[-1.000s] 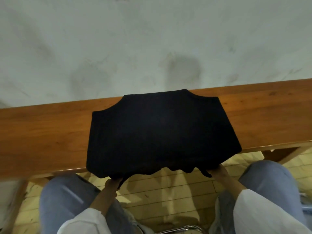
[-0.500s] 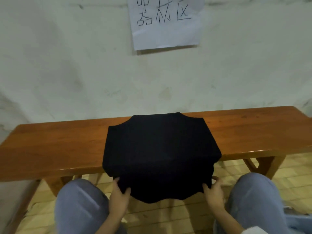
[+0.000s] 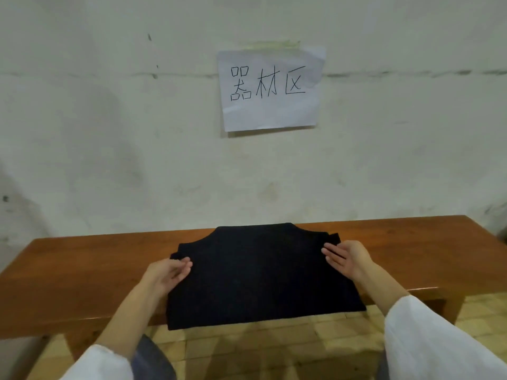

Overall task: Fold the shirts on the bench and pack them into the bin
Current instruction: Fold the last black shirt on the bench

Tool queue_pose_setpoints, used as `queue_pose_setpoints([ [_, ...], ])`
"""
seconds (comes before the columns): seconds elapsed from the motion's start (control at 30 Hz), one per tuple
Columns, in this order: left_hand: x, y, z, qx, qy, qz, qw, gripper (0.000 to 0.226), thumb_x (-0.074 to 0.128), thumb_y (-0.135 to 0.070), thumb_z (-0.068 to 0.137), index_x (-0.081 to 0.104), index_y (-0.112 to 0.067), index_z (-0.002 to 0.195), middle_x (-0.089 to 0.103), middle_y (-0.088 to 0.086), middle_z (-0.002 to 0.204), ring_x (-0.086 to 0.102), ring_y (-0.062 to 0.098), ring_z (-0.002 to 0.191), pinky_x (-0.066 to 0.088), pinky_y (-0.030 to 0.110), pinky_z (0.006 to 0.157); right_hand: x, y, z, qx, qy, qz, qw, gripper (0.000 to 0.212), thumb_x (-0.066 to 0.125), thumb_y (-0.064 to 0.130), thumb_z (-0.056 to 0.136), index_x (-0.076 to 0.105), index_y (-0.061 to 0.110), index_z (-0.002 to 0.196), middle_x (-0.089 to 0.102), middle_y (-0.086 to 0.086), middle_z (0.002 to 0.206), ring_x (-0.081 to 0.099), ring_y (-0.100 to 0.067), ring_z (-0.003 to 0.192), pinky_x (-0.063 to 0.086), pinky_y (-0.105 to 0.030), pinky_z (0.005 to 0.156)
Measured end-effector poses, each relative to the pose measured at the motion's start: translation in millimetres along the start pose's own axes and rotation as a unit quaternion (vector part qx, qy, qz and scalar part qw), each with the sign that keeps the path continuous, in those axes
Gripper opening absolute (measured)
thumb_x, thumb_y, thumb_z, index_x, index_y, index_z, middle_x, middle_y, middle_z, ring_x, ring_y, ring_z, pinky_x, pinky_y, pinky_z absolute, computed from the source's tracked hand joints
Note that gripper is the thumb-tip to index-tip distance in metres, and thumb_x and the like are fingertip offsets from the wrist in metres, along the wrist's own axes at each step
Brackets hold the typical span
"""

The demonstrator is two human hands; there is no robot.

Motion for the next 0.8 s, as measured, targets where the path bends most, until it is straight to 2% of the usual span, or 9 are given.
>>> queue_pose_setpoints([
  [0.1, -12.6, 6.4, 13.9, 0.003, -0.054, 0.082, 0.995, 0.046, 0.06, -0.002, 0.09, 0.045, 0.008, 0.131, 0.066, 0.015, 0.081, 0.06, 0.019, 0.062, 0.053, 0.022, 0.045, -6.0, -6.8, 23.3, -0.004, -0.031, -0.138, 0.99, 0.047, 0.046, -0.004, 0.095, 0.032, -0.007, 0.139, 0.063, -0.02, 0.11, 0.065, -0.03, 0.09, 0.054, -0.034, 0.064],
  [0.2, -28.8, -6.2, 21.3, 0.058, -0.119, 0.224, 0.966, 0.025, 0.06, -0.011, 0.092, 0.059, 0.003, 0.112, 0.051, 0.006, 0.056, 0.038, 0.014, 0.042, 0.028, 0.015, 0.031, -11.1, -10.7, 38.2, -0.032, -0.054, -0.235, 0.97, 0.057, 0.061, 0.006, 0.091, 0.034, -0.004, 0.141, 0.063, -0.017, 0.088, 0.065, -0.026, 0.072, 0.057, -0.032, 0.052],
  [0.23, -27.7, -11.7, 22.5, 0.082, -0.117, 0.278, 0.95, 0.022, 0.06, -0.014, 0.093, 0.062, 0.002, 0.108, 0.049, 0.005, 0.054, 0.037, 0.015, 0.041, 0.026, 0.018, 0.033, -13.7, -5.8, 41.1, -0.059, -0.072, -0.297, 0.95, 0.053, 0.063, 0.012, 0.091, 0.041, -0.003, 0.136, 0.063, -0.015, 0.083, 0.064, -0.025, 0.067, 0.056, -0.032, 0.052],
  [0.3, -20.4, -23.2, 24.7, 0.125, -0.094, 0.393, 0.906, 0.021, 0.06, -0.02, 0.093, 0.065, -0.001, 0.101, 0.056, 0.004, 0.059, 0.049, 0.017, 0.047, 0.038, 0.025, 0.041, -13.6, 9.6, 43.9, -0.131, -0.111, -0.458, 0.872, 0.031, 0.061, 0.025, 0.092, 0.06, 0.001, 0.112, 0.064, -0.01, 0.075, 0.062, -0.022, 0.062, 0.052, -0.033, 0.053],
  [0.4, -14.1, -35.8, 24.0, 0.17, -0.099, 0.541, 0.818, 0.023, 0.059, -0.03, 0.092, 0.07, -0.009, 0.097, 0.069, 0.006, 0.083, 0.065, 0.02, 0.072, 0.05, 0.033, 0.056, -4.8, 24.9, 32.1, -0.257, -0.162, -0.551, 0.777, 0.027, 0.053, 0.033, 0.095, 0.061, 0.012, 0.078, 0.06, -0.006, 0.084, 0.057, -0.022, 0.062, 0.051, -0.036, 0.056],
  [0.5, -8.8, -61.0, 9.1, 0.283, -0.15, 0.54, 0.778, 0.032, 0.053, -0.033, 0.095, 0.066, -0.01, 0.114, 0.061, 0.011, 0.112, 0.059, 0.025, 0.102, 0.049, 0.032, 0.069, 6.6, 38.7, 5.6, -0.387, -0.191, -0.473, 0.768, 0.023, 0.048, 0.028, 0.097, 0.061, 0.01, 0.091, 0.054, -0.007, 0.101, 0.056, -0.022, 0.073, 0.048, -0.036, 0.064],
  [0.6, -2.5, -84.5, -10.7, 0.375, -0.176, 0.439, 0.798, 0.032, 0.045, -0.03, 0.098, 0.062, -0.006, 0.112, 0.064, 0.008, 0.106, 0.06, 0.028, 0.098, 0.047, 0.038, 0.077, 17.4, 62.0, -7.8, -0.447, -0.213, -0.423, 0.759, 0.026, 0.044, 0.026, 0.099, 0.059, 0.005, 0.105, 0.059, -0.008, 0.102, 0.058, -0.027, 0.084, 0.049, -0.043, 0.075],
  [0.67, -0.2, -92.0, -10.4, 0.383, -0.198, 0.405, 0.806, 0.029, 0.044, -0.028, 0.1, 0.061, -0.005, 0.107, 0.065, 0.008, 0.098, 0.061, 0.03, 0.092, 0.045, 0.038, 0.072, 23.5, 72.8, 0.4, -0.437, -0.222, -0.422, 0.763, 0.027, 0.044, 0.027, 0.099, 0.058, 0.005, 0.103, 0.063, -0.011, 0.097, 0.058, -0.031, 0.082, 0.046, -0.04, 0.071],
  [0.8, 2.8, -83.2, 29.9, 0.313, -0.213, 0.487, 0.787, 0.041, 0.047, -0.03, 0.099, 0.056, -0.001, 0.126, 0.061, 0.017, 0.123, 0.057, 0.036, 0.112, 0.048, 0.042, 0.088, 23.5, 57.5, 61.5, -0.293, -0.178, -0.528, 0.777, 0.025, 0.046, 0.028, 0.099, 0.058, 0.006, 0.098, 0.064, -0.011, 0.084, 0.053, -0.028, 0.067, 0.034, -0.032, 0.053],
])
Point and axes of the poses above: each hand's wrist, its own z-axis towards the middle knuckle, its own x-axis out of the palm, y = z × x, the point moved 10 cm from there along z, towards the middle knuckle
